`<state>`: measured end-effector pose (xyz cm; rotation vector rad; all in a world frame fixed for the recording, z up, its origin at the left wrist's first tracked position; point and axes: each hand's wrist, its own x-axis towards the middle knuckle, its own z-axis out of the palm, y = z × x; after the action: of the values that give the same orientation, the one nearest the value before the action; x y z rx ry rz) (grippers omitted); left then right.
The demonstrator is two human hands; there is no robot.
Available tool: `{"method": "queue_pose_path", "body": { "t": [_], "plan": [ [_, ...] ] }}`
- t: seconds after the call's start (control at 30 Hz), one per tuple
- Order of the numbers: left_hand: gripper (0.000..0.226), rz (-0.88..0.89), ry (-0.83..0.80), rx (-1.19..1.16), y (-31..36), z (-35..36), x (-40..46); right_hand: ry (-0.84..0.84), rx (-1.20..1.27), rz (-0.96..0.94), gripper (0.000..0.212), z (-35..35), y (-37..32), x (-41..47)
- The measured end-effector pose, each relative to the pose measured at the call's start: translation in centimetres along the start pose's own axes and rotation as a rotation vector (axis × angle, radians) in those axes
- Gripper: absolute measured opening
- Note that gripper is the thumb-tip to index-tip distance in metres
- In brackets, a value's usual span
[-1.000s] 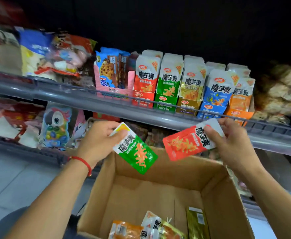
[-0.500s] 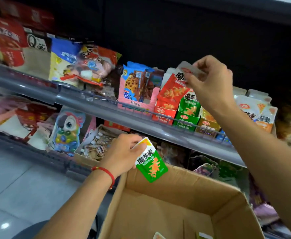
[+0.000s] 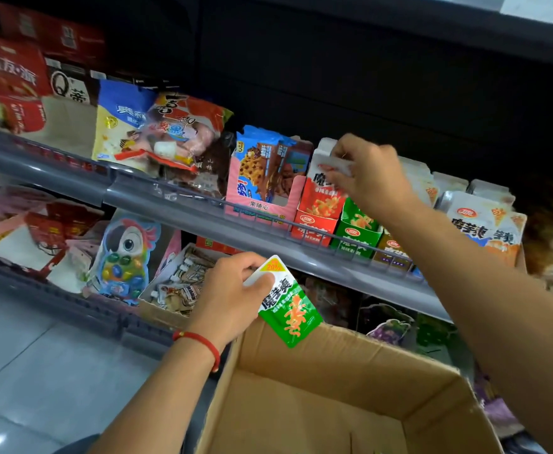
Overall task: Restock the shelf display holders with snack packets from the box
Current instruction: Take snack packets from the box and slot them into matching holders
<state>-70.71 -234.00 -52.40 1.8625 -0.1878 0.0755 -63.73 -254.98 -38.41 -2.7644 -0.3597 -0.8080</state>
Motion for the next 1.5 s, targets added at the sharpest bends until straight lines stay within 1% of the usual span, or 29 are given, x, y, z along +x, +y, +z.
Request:
{"method": "queue_pose_path", "body": {
  "t": [0.07, 0.1, 0.13, 0.2, 0.27, 0.33, 0.43, 0.5, 0.53, 0.57, 0.63, 0.7, 0.8, 0.9, 1.0, 1.1, 1.2, 1.37, 1.5],
  "plan": [
    [0.011, -0.002, 0.021, -0.041, 0.2, 0.2, 0.0, -0.054, -0.124, -0.004, 0.029, 1.4, 0.0, -0.4],
    [0.011, 0.002, 0.029, -0.061, 0.3, 0.2, 0.0, -0.041, -0.185, -0.008, 0.032, 1.7, -0.1, -0.6],
    [0.011, 0.008, 0.038, -0.074, 0.4, 0.3, -0.1, 0.005, -0.221, -0.01, 0.036, 1.7, -0.2, -0.8],
    [0.009, 0.019, 0.063, -0.086, 0.6, 0.4, -0.3, 0.145, -0.202, -0.033, 0.039, 1.4, -0.4, -1.5],
    [0.009, 0.033, 0.083, -0.105, 0.7, 0.5, -0.5, 0.238, -0.135, -0.044, 0.038, 1.0, -0.3, -3.0],
    [0.008, 0.091, 0.089, -0.065, 0.9, 0.6, -0.7, 0.266, -0.034, -0.014, 0.031, 0.7, 0.5, -5.4],
    [0.01, 0.181, 0.058, 0.029, 1.8, 1.3, -0.9, 0.202, 0.169, 0.106, 0.025, 0.6, 2.7, -10.7],
    [0.013, 0.231, 0.047, 0.101, 3.2, 1.9, -0.7, 0.141, 0.337, 0.239, 0.024, 0.7, 4.1, -14.6],
    [0.013, 0.285, 0.05, 0.172, 4.3, 2.0, -0.4, 0.125, 0.405, 0.306, 0.024, 0.8, 4.8, -16.3],
    [0.012, 0.345, 0.046, 0.244, 5.7, 2.6, 0.2, 0.123, 0.457, 0.371, 0.022, 0.7, 5.7, -18.2],
    [0.011, 0.444, 0.028, 0.309, 8.6, 2.5, 1.9, 0.129, 0.517, 0.465, 0.02, 1.2, 6.8, -20.5],
    [0.012, 0.52, 0.029, 0.367, 12.0, 2.9, 4.1, 0.148, 0.542, 0.514, 0.018, 1.1, 7.9, -21.9],
    [0.011, 0.61, 0.072, 0.438, 16.5, 3.6, 7.6, 0.104, 0.553, 0.487, 0.013, 0.6, 8.7, -21.9],
    [0.012, 0.655, 0.071, 0.527, 19.6, 4.6, 10.3, 0.1, 0.594, 0.461, 0.01, -0.2, 9.3, -21.4],
    [0.013, 0.602, 0.023, 0.657, 21.2, 6.1, 12.0, 0.095, 0.597, 0.466, 0.009, -0.7, 9.9, -21.3],
    [0.014, 0.521, -0.05, 0.777, 21.4, 8.0, 13.0, 0.101, 0.584, 0.456, 0.01, -1.1, 10.3, -21.4],
    [0.014, 0.483, -0.093, 0.851, 20.9, 9.2, 13.7, 0.086, 0.537, 0.413, 0.011, -1.3, 10.6, -21.4],
    [0.019, 0.508, -0.083, 0.909, 20.0, 9.9, 13.6, 0.073, 0.505, 0.354, 0.012, -1.6, 11.2, -22.0],
    [0.032, 0.638, 0.009, 0.896, 19.1, 9.6, 11.5, 0.042, 0.496, 0.341, 0.012, -2.0, 11.9, -22.8]
  ]
}}
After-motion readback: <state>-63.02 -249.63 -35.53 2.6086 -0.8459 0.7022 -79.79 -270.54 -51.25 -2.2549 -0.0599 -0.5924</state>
